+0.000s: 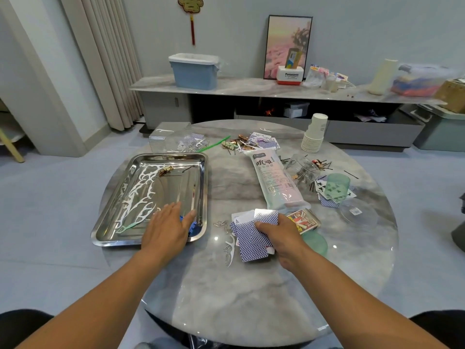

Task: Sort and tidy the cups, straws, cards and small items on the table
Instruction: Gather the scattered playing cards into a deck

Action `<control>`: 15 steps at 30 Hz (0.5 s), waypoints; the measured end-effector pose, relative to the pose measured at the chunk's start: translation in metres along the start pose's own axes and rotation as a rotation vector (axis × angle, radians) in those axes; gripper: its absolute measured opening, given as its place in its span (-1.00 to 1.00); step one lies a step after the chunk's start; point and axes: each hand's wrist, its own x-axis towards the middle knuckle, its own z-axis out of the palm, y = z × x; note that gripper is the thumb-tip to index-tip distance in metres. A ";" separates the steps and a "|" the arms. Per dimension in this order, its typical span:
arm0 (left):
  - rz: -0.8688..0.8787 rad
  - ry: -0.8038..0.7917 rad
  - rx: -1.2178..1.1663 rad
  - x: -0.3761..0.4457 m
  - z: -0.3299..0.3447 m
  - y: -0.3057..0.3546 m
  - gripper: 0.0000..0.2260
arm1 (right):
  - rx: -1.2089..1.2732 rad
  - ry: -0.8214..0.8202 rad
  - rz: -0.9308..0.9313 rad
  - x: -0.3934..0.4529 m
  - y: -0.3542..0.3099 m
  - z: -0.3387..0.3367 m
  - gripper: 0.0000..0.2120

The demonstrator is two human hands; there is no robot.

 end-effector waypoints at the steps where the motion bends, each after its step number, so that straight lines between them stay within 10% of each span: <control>1: 0.012 0.007 -0.004 -0.001 -0.001 0.000 -0.40 | -0.002 0.002 0.000 -0.001 0.000 0.001 -0.80; 8: 0.197 -0.076 -0.737 -0.035 -0.012 0.070 -0.33 | 0.138 -0.095 0.032 -0.009 -0.012 0.015 -0.74; 15: -0.453 -0.261 -1.604 -0.051 0.005 0.122 -0.39 | 0.086 -0.161 0.003 -0.028 -0.025 0.028 -0.77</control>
